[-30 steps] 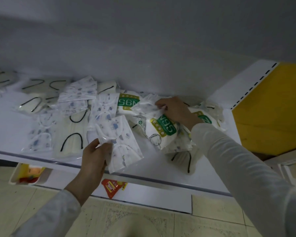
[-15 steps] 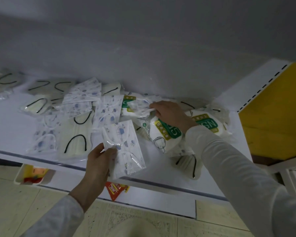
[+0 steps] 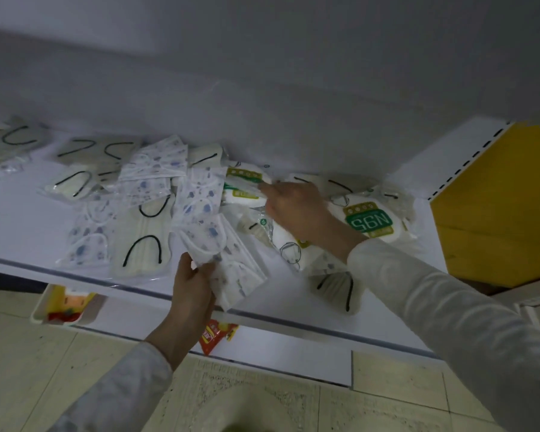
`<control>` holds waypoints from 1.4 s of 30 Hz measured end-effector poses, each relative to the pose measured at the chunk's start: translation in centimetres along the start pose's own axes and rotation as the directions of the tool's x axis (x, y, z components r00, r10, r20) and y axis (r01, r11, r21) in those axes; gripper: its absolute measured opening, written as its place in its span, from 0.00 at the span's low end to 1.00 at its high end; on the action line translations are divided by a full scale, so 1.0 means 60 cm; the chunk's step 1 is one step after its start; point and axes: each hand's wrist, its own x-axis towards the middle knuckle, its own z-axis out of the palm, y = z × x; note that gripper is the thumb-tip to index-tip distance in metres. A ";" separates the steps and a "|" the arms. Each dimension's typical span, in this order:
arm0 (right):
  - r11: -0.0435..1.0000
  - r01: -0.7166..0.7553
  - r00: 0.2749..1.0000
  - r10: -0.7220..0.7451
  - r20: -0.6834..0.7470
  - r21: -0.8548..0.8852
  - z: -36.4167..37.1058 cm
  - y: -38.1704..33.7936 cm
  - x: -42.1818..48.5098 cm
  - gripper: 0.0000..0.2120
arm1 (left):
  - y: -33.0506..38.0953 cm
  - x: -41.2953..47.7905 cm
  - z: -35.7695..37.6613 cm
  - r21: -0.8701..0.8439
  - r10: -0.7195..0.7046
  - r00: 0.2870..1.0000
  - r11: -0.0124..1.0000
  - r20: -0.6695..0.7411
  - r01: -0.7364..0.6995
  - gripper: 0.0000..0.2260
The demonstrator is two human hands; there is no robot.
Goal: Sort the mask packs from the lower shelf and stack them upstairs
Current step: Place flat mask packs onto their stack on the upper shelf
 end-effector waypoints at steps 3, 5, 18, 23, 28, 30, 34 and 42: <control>0.992 0.081 0.997 -0.079 -0.017 0.099 -0.049 -0.076 -0.030 0.09 | -0.001 -0.012 0.036 -0.089 -0.021 1.000 0.996 0.011 0.021 0.08; 0.987 0.070 0.995 -0.079 0.064 0.142 -0.063 -0.116 -0.048 0.10 | 0.005 -0.024 0.060 -0.215 -0.083 0.996 0.973 0.027 0.087 0.11; 0.616 -0.505 0.863 0.340 0.374 0.605 -0.074 -0.153 -0.038 0.14 | 0.021 -0.020 -0.018 -0.135 -0.014 0.998 0.991 0.068 0.023 0.13; 0.532 -0.666 0.736 0.356 0.576 0.523 -0.056 -0.189 -0.030 0.13 | 0.031 -0.008 -0.040 -0.151 -0.003 0.996 0.988 0.091 0.016 0.16; 0.419 -0.742 0.669 0.402 0.625 0.524 -0.038 -0.215 -0.022 0.11 | 0.039 0.002 -0.068 0.025 0.118 0.993 0.993 0.012 -0.118 0.17; 0.380 -0.780 0.622 0.388 0.680 0.497 -0.034 -0.213 -0.014 0.18 | 0.043 0.004 -0.079 0.074 0.128 0.992 0.989 -0.014 -0.126 0.16; 0.433 -0.770 0.638 0.513 0.574 0.470 -0.012 -0.191 0.025 0.19 | 0.048 0.017 -0.112 0.100 0.112 0.989 0.990 -0.101 -0.102 0.14; 0.145 -0.952 0.293 0.687 0.665 0.270 0.110 -0.202 0.120 0.20 | 0.082 0.039 -0.197 0.113 0.122 0.983 0.988 -0.138 -0.107 0.13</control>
